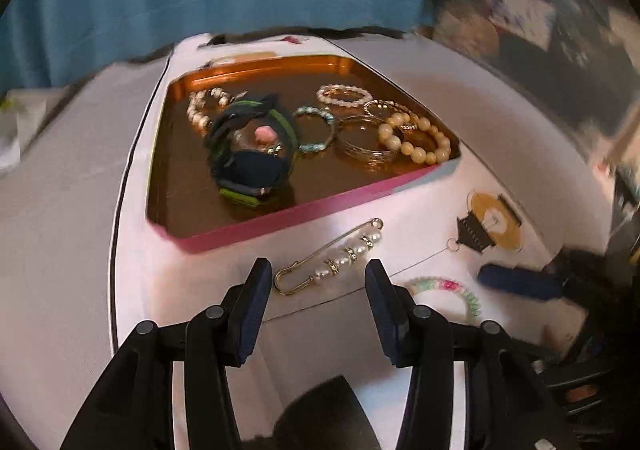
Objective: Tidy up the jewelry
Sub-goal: 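Lower the left gripper onto the pearl brooch while the right approaches the pastel bracelet, then close the left gripper on the pearl brooch while the right closes on the pastel bracelet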
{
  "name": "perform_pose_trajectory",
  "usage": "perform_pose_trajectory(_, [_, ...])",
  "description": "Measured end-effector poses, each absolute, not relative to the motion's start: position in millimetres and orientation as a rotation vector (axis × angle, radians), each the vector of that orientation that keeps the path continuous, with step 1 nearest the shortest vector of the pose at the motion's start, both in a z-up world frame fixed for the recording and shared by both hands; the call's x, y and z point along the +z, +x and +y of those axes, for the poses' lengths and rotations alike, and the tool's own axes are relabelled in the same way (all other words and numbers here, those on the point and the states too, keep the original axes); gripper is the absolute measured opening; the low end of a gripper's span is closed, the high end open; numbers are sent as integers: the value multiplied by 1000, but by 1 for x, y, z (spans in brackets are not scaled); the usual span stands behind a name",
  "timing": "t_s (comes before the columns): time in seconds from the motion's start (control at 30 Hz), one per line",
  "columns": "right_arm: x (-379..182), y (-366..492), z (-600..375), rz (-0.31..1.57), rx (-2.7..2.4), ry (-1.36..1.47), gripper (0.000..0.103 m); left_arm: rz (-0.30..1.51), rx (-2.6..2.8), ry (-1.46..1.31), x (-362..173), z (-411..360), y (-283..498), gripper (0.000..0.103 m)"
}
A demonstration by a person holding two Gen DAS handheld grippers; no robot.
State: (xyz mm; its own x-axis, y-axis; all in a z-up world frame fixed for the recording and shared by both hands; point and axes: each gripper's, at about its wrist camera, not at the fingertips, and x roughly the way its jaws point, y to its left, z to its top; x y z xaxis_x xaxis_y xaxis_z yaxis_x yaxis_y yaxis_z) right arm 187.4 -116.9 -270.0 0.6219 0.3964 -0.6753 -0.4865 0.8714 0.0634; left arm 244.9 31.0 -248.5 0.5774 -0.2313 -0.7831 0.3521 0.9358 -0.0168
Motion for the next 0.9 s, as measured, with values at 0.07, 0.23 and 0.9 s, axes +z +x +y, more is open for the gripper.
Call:
perform_pose_trajectory(0.07, [-268, 187, -118, 746, 501, -164, 14, 883, -344, 151, -247, 31, 243, 23])
perform_pose_trajectory(0.23, [-264, 177, -132, 727, 420, -249, 6, 887, -304, 104, -247, 38, 225, 11])
perform_pose_trajectory(0.9, [-267, 195, -163, 749, 357, -138, 10, 879, -225, 59, -249, 29, 230, 14])
